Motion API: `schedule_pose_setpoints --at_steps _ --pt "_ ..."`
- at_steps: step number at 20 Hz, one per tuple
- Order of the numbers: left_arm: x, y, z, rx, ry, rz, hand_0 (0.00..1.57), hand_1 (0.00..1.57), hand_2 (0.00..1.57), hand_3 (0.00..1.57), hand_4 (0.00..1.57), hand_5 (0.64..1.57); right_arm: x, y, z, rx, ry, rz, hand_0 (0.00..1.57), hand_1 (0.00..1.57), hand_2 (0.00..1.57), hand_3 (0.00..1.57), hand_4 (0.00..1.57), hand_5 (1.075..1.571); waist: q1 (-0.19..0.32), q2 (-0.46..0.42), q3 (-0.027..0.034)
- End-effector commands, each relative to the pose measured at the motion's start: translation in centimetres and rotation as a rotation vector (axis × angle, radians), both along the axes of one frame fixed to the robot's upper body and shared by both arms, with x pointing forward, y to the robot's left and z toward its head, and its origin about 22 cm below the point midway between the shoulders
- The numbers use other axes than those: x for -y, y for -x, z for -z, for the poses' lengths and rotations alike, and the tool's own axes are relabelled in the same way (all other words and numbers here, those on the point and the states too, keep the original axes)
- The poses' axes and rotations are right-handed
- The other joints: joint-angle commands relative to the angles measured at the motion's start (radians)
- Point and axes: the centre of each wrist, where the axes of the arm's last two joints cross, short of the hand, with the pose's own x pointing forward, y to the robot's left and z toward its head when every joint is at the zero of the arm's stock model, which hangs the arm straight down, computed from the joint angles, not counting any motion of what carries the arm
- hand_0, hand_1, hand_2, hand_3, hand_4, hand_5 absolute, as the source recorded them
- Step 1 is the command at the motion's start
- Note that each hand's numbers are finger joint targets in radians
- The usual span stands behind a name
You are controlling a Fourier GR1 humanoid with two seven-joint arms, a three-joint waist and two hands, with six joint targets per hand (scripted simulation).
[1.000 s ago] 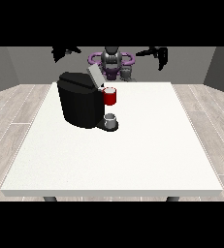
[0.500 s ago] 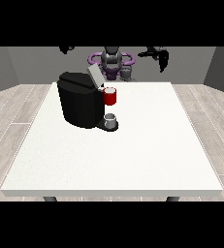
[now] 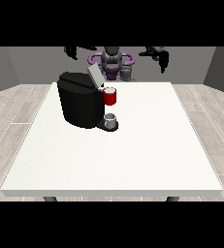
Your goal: Insert the coffee pod into the coffee machine and close the lid
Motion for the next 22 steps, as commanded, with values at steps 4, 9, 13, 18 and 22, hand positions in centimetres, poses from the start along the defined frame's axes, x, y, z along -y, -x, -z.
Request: schedule_pose_setpoints --at_steps 4,9,13,18,22 --pt "-1.5 1.5 -1.6 0.081 0.007 -0.01 0.0 0.0 0.0 0.0 0.0 1.571 -1.5 -2.6 -1.6 0.025 -0.024 -0.024 0.0 0.0 0.0 0.0 0.0 1.571 0.011 0.092 0.0" --pt "-0.5 1.7 -3.5 0.09 -0.02 -0.008 0.0 0.0 0.0 0.0 0.0 1.571 -0.4 -4.0 -0.9 0.034 -0.055 -0.023 0.0 0.0 0.0 0.0 0.0 1.571 0.009 0.143 0.0001" --pt "-2.8 2.2 -3.8 0.102 -0.049 -0.042 0.0 0.0 0.0 0.0 0.0 1.571 -2.6 -4.9 -1.6 0.005 -0.038 -0.037 0.0 0.0 0.0 0.0 0.0 1.571 -0.009 0.149 -0.0001" --pt "-3.3 2.9 -3.8 0.104 -0.005 -0.089 0.0 0.0 0.0 0.0 0.0 1.571 -3.2 -5.3 -2.1 -0.012 -0.014 -0.069 0.0 0.0 0.0 0.0 0.0 1.571 -0.04 0.139 -0.0001" --pt "-2.6 2.2 -5.1 0.143 -0.008 -0.061 0.0 0.0 0.0 0.0 0.0 1.571 -4.0 -6.0 -1.0 0.064 0.005 -0.075 0.0 0.0 0.0 0.0 0.0 1.571 -0.013 0.203 0.0"
